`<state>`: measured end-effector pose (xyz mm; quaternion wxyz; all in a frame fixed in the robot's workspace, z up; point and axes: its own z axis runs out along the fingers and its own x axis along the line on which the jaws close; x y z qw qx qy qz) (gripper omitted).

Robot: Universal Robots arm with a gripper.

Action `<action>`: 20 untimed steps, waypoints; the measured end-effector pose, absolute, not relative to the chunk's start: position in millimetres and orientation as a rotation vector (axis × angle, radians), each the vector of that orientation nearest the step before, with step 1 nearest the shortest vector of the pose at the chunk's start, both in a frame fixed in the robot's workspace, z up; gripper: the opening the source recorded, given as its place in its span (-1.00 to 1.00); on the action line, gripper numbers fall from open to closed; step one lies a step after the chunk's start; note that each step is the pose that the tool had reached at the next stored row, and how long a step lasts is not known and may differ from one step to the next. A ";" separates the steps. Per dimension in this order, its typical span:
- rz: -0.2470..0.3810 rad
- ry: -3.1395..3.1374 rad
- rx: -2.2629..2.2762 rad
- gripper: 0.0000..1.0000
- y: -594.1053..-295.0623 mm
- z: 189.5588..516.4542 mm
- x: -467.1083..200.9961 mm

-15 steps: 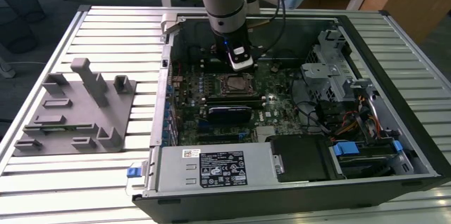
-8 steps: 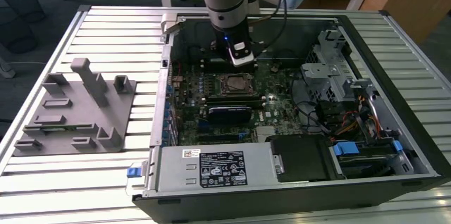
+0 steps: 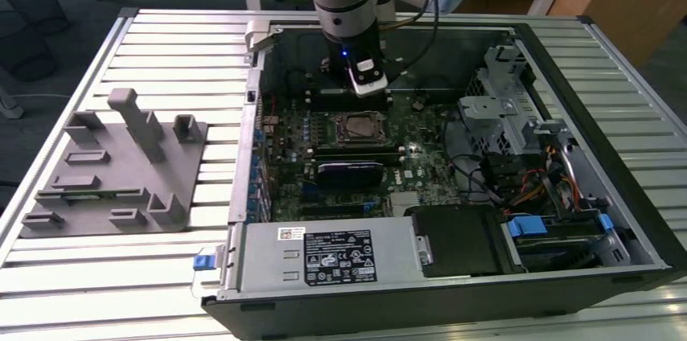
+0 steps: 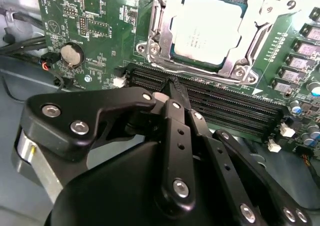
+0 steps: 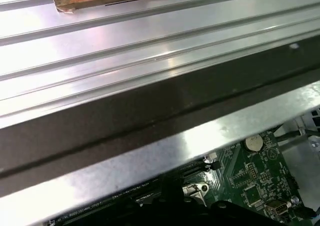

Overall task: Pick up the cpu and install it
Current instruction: 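Install the first cpu locking lever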

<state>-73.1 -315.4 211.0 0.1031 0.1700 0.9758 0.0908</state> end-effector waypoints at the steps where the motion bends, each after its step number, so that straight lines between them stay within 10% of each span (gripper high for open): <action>1: 0.268 2.879 0.502 -0.79 -315.4 211.0 -73.1; 20: 0.129 2.998 0.522 -0.79 -323.4 210.5 -53.8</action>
